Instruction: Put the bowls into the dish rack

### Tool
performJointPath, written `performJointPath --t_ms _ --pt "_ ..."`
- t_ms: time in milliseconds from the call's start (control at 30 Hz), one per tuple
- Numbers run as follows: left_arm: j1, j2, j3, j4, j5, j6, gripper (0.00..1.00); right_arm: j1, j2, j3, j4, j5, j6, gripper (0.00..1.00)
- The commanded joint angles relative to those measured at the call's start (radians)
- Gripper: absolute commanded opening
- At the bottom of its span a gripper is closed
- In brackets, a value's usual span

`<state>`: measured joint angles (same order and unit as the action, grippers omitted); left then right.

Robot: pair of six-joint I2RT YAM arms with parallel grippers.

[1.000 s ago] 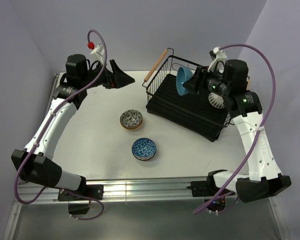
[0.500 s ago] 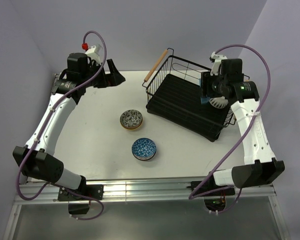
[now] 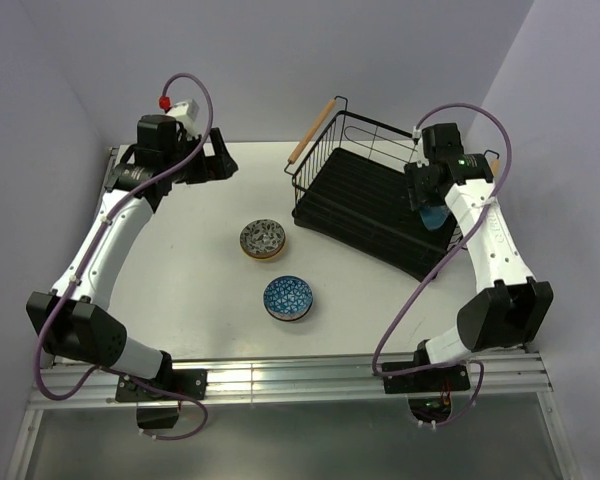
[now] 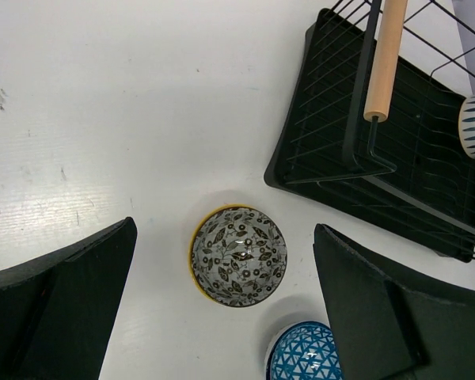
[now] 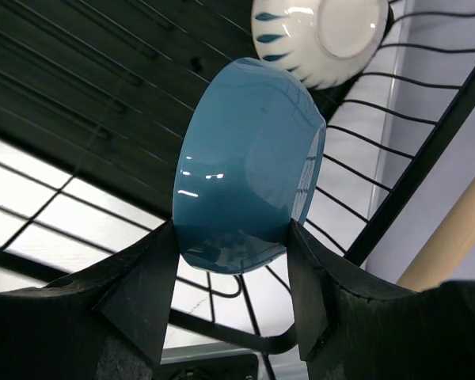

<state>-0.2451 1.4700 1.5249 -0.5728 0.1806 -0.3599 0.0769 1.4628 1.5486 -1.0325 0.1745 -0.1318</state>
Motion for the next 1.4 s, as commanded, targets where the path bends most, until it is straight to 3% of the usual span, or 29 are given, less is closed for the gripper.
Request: performJointPath --t_ms 0,667,1367 --pt "0.012 -0.056 -0.006 0.027 -0.03 0.012 0.99 -0.009 0.01 -0.008 0.015 0.094 -0.015 0.0" --pt "0.081 -0.117 -0.132 0.053 -0.035 0.053 1.0 -0.008 0.149 -0.105 0.14 0.209 -0.051 0.0" --pt "0.116 -0.106 -0.149 0.062 -0.007 0.05 0.99 0.066 0.205 -0.203 0.155 0.336 -0.081 0.0"
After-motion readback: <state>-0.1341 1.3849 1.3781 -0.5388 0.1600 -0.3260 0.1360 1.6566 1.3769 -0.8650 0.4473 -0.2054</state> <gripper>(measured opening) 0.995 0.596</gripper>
